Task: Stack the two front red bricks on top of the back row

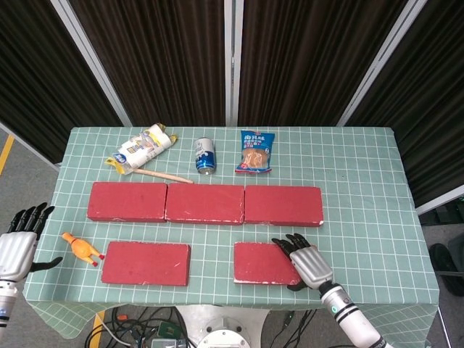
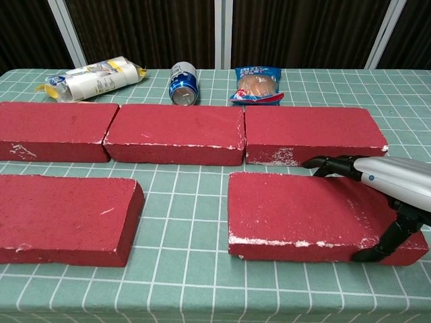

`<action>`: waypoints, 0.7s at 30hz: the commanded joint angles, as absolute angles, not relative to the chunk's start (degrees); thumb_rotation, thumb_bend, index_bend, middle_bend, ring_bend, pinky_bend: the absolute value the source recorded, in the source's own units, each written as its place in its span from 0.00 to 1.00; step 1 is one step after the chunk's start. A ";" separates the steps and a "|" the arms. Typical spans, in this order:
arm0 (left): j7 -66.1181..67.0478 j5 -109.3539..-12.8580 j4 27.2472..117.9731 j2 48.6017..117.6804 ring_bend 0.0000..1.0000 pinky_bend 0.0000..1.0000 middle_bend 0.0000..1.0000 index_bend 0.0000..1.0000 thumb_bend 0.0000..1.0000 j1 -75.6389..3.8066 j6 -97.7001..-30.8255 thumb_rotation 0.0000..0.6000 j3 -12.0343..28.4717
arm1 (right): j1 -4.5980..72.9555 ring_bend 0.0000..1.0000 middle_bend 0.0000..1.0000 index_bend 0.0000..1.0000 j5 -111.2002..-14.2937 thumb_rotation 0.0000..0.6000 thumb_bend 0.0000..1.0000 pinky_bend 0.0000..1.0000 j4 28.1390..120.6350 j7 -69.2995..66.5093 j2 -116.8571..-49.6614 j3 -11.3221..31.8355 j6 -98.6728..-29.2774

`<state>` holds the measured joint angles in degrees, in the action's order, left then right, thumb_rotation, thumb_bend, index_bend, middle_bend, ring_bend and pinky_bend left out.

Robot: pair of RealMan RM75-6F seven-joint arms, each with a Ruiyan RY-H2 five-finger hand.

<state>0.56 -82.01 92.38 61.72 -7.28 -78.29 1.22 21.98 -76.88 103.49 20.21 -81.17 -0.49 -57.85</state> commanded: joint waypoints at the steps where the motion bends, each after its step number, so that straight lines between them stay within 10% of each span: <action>1: 0.58 -82.03 92.39 61.73 0.00 0.02 0.00 0.01 0.00 -7.25 -78.30 1.00 1.19 | 21.61 0.00 0.36 0.00 -78.42 1.00 0.00 0.00 103.34 18.96 -81.30 -0.76 -59.15; 13: 0.58 -81.80 92.62 61.59 0.00 0.02 0.00 0.01 0.00 -7.21 -78.15 1.00 1.19 | 26.68 0.00 0.36 0.00 -80.14 1.00 0.00 0.00 112.35 24.03 -74.38 6.94 -61.27; 21: -0.50 -81.39 92.04 61.32 0.00 0.02 0.00 0.01 0.00 -7.08 -77.56 1.00 1.01 | 37.80 0.00 0.35 0.00 -58.59 1.00 0.00 0.00 110.88 32.10 -75.13 17.32 -54.43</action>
